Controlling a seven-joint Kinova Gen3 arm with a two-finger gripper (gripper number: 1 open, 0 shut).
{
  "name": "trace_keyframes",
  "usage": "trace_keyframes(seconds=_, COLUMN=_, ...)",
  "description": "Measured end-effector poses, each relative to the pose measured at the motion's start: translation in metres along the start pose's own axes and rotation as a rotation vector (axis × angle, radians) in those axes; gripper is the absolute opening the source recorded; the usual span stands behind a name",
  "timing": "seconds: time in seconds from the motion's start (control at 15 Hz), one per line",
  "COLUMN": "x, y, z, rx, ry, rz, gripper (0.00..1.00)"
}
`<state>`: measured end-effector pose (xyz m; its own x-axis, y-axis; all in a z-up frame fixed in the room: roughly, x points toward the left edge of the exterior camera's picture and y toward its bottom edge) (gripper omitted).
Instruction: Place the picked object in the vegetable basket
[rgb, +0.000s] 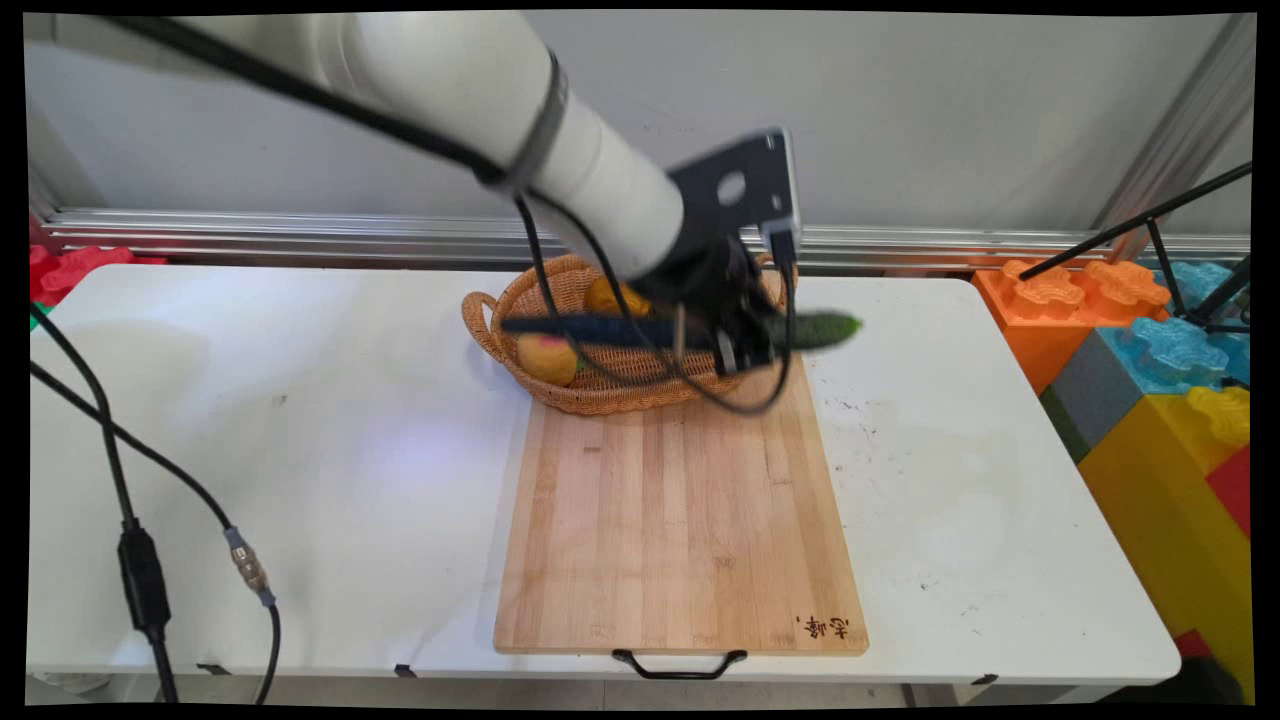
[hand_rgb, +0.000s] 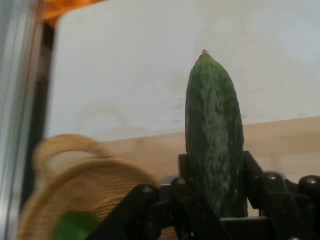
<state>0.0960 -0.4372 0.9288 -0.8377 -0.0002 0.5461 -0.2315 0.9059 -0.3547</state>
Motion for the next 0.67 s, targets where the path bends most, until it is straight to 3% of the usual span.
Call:
trace_keyframes(seconds=0.4, x=-0.022, y=-0.055, z=-0.007, rx=0.088, ry=-0.020, rz=0.079, gripper=0.00)
trace_keyframes(seconds=0.67, x=-0.058, y=-0.081, z=0.025, rx=0.071, ry=-0.047, rz=0.101, gripper=0.00)
